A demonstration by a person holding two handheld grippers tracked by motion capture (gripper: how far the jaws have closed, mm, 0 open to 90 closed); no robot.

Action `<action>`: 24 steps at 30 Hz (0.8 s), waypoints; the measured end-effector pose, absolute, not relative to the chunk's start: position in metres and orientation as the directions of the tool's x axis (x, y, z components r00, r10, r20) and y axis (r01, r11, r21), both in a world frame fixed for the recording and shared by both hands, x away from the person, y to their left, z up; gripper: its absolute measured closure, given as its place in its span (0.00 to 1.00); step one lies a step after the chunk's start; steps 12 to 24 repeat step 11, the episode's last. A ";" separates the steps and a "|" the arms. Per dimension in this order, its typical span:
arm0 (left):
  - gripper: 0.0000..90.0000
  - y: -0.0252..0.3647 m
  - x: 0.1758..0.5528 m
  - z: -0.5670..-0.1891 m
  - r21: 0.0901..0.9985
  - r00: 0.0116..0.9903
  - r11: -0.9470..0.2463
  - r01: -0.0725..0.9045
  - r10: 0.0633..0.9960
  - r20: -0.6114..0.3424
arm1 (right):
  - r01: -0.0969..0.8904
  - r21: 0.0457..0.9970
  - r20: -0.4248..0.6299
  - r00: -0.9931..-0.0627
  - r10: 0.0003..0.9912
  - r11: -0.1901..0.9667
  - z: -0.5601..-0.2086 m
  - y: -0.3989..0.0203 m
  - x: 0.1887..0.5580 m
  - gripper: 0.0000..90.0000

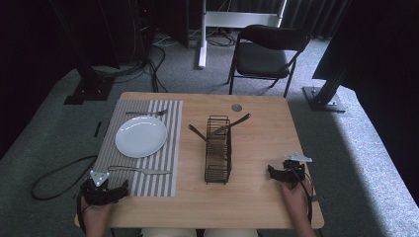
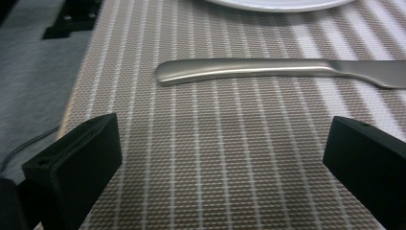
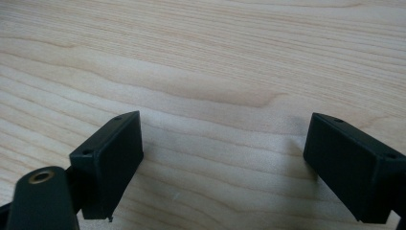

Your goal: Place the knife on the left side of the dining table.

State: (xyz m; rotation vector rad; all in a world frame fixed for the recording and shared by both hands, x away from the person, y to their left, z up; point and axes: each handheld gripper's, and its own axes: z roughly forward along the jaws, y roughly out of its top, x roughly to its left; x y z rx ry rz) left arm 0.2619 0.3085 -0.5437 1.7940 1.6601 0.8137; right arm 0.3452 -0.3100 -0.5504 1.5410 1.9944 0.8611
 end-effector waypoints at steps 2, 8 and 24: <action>0.00 0.308 0.262 -0.544 0.747 0.042 -0.075 0.660 0.997 0.063 | 0.669 0.723 0.009 -0.256 0.967 0.171 -0.550 -0.310 0.345 0.14; 0.00 0.306 0.265 -0.545 0.724 0.050 -0.089 0.684 0.996 0.075 | 0.669 0.723 0.008 -0.255 0.967 0.170 -0.550 -0.310 0.345 0.14; 0.00 0.307 0.265 -0.545 0.724 0.049 -0.085 0.685 0.996 0.071 | 0.669 0.723 0.009 -0.255 0.967 0.170 -0.550 -0.310 0.345 0.14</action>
